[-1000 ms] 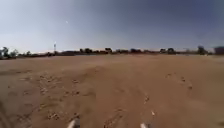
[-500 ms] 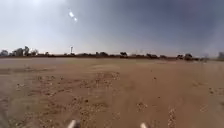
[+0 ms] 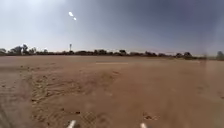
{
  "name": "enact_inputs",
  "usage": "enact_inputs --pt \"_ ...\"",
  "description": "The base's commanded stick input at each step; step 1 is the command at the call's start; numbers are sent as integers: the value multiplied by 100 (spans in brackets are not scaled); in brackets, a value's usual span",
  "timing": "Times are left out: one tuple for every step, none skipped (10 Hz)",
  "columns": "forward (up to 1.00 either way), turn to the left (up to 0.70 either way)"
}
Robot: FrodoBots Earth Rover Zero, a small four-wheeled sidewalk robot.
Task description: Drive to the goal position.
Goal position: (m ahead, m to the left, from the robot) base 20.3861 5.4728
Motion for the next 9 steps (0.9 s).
enact_inputs --pt "70 0" --pt "70 0" --pt "70 0" --pt "70 0" --pt "70 0" --pt "70 0" --pt "70 0" --pt "70 0" --pt "70 0"
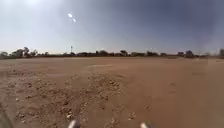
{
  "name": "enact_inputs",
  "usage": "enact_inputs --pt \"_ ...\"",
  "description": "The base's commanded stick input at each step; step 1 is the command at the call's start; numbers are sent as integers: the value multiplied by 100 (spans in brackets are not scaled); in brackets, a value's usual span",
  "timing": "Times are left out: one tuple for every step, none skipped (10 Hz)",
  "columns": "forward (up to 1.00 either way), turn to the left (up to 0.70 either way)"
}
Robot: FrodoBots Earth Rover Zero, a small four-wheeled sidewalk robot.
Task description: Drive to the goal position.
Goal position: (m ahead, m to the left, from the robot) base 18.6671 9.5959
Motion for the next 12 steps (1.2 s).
enact_inputs --pt "70 0" --pt "70 -35" --pt "70 -35" --pt "70 -35" --pt "70 -35" --pt "70 -35" --pt "70 -35" --pt "70 -35" --pt "70 -35" --pt "70 -35" --pt "70 0" --pt "70 0"
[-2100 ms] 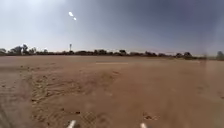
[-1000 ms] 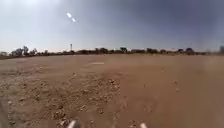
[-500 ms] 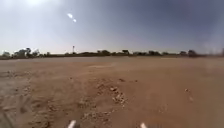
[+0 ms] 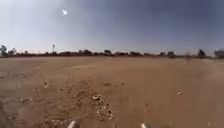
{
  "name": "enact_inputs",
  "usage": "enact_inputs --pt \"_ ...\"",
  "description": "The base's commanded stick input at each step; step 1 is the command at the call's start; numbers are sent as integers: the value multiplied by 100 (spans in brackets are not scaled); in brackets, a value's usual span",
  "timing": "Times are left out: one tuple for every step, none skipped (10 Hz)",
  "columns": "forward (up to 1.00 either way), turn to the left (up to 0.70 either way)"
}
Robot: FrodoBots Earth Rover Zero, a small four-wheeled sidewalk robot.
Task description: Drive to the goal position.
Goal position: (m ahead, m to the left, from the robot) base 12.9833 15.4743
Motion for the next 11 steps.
enact_inputs --pt "70 0" --pt "70 0" --pt "70 0" --pt "70 0" --pt "70 0" --pt "70 0" --pt "70 0" --pt "70 0" --pt "70 0" --pt "70 0" --pt "70 0"
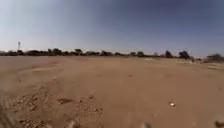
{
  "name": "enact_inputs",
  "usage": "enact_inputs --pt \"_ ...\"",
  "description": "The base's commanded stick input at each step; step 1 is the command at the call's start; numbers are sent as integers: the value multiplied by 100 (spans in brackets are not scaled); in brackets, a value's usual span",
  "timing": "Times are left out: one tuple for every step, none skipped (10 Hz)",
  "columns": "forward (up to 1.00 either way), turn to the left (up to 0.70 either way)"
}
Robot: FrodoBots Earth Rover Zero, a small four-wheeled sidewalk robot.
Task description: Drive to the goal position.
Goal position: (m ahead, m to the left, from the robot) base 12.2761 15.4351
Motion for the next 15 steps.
enact_inputs --pt "70 0" --pt "70 35" --pt "70 35" --pt "70 35" --pt "70 35" --pt "70 35" --pt "70 35" --pt "70 0" --pt "70 0" --pt "70 0" --pt "70 0" --pt "70 0" --pt "70 0" --pt "70 0" --pt "70 0"
